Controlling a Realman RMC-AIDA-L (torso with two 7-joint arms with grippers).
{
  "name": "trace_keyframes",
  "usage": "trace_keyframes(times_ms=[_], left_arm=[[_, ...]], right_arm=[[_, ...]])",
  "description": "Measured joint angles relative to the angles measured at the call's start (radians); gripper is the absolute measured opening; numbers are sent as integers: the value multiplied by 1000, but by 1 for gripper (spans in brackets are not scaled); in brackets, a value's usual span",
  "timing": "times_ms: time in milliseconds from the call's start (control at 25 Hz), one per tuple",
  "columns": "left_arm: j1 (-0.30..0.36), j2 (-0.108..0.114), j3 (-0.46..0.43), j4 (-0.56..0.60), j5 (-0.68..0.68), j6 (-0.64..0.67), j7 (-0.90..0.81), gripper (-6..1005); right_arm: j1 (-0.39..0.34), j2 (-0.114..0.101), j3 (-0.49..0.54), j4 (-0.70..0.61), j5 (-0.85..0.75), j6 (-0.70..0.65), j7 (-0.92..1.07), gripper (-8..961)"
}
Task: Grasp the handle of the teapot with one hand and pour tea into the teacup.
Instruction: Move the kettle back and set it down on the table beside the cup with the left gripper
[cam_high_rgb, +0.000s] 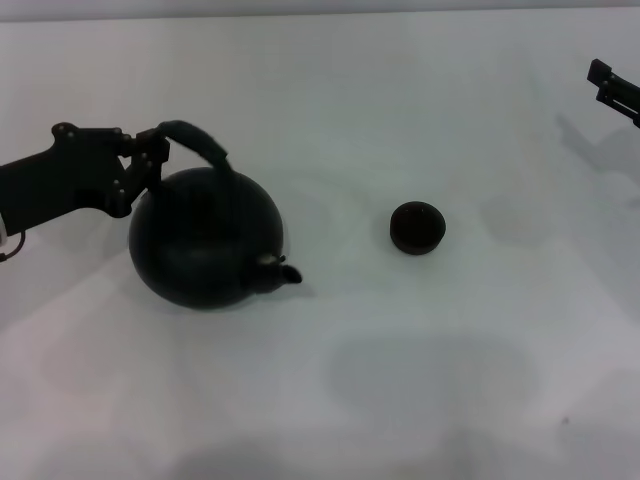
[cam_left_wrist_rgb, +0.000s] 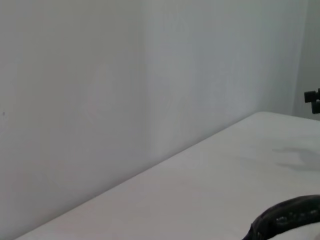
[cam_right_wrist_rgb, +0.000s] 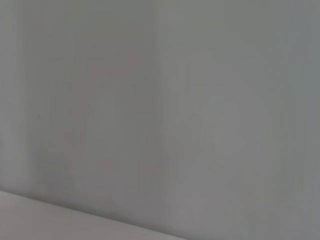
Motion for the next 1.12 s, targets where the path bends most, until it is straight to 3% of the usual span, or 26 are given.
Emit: trace_keyframes(times_ms=[1120], left_arm=[[9,-4,-8,-23,-11,-1,105,102]], right_arm=[[-2,0,0,0,0,-1,0,841]])
